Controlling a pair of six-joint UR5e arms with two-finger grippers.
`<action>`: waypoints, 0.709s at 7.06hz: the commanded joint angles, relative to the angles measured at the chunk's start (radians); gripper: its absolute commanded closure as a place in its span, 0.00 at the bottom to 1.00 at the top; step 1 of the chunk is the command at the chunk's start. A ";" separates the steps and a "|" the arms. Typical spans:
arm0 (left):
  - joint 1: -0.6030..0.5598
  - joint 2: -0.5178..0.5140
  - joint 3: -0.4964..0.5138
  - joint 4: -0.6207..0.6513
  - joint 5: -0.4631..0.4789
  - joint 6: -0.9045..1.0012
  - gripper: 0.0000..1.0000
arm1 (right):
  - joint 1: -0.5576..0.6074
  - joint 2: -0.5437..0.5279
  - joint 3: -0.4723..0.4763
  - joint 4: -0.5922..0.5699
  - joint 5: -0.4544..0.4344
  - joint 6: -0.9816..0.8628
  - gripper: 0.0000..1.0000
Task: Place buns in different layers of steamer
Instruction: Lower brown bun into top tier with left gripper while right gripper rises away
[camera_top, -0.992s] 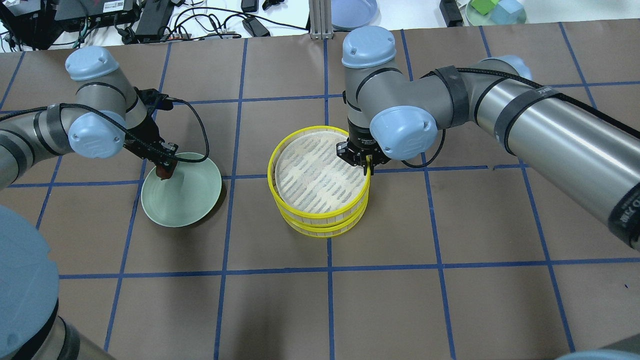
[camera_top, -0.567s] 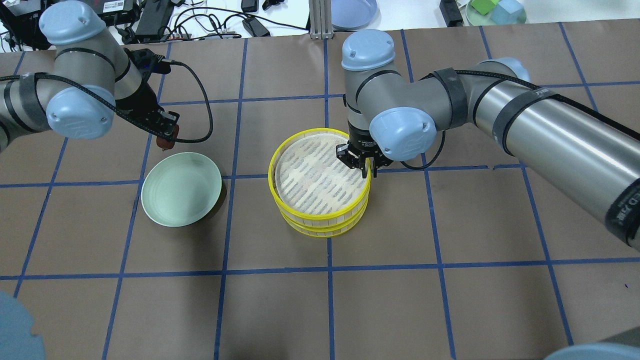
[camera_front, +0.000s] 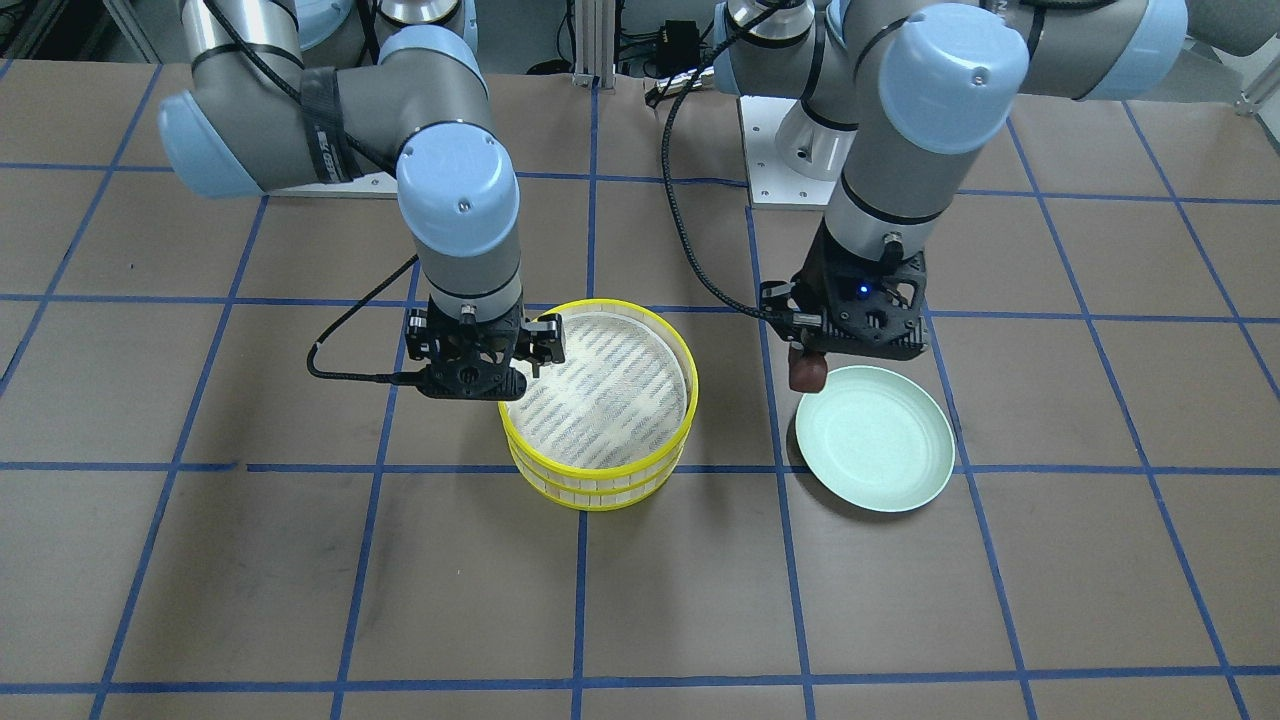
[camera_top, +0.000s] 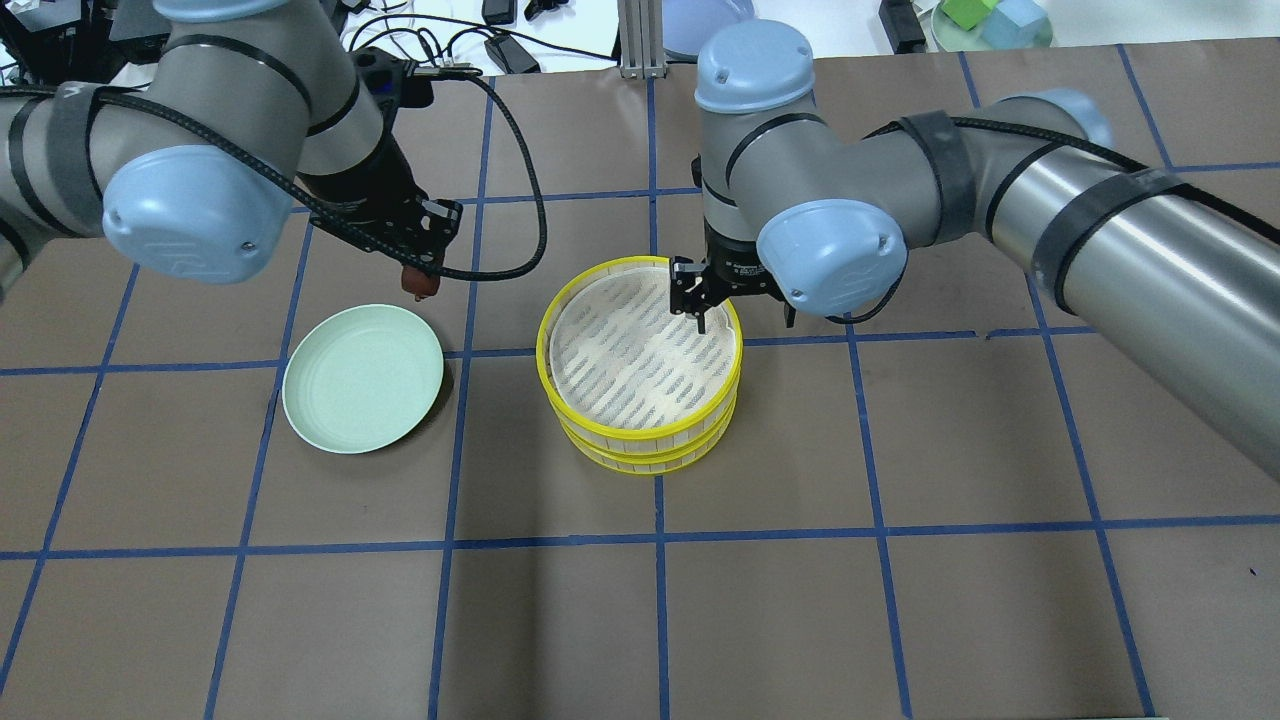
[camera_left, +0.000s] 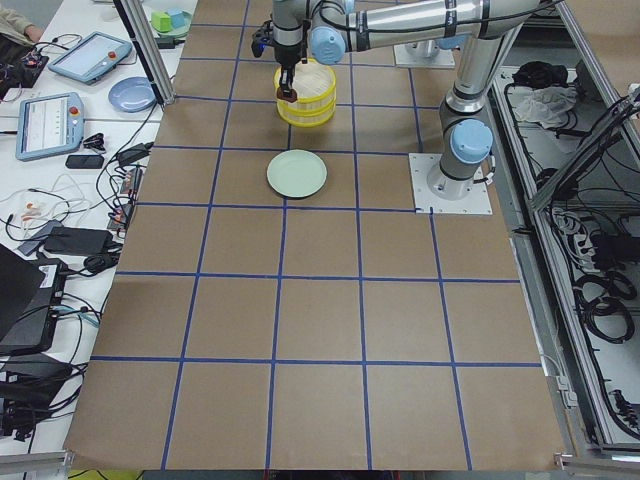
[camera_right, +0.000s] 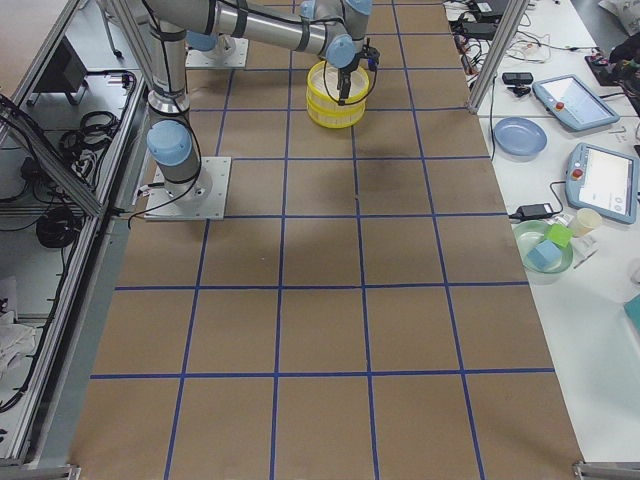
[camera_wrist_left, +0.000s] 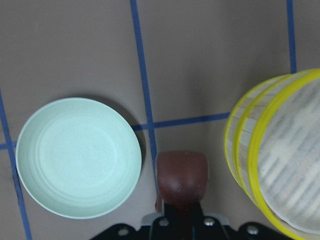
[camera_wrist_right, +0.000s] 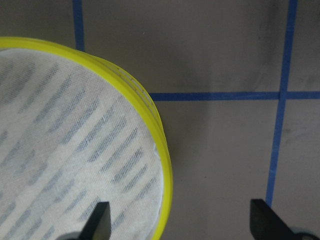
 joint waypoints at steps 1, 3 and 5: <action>-0.070 0.009 0.000 -0.059 -0.067 -0.166 1.00 | -0.024 -0.155 -0.018 0.084 -0.001 -0.006 0.00; -0.181 -0.011 0.000 -0.045 -0.066 -0.305 1.00 | -0.118 -0.229 -0.079 0.210 0.014 -0.094 0.00; -0.205 -0.026 -0.011 -0.045 -0.075 -0.317 1.00 | -0.169 -0.261 -0.084 0.230 0.011 -0.157 0.00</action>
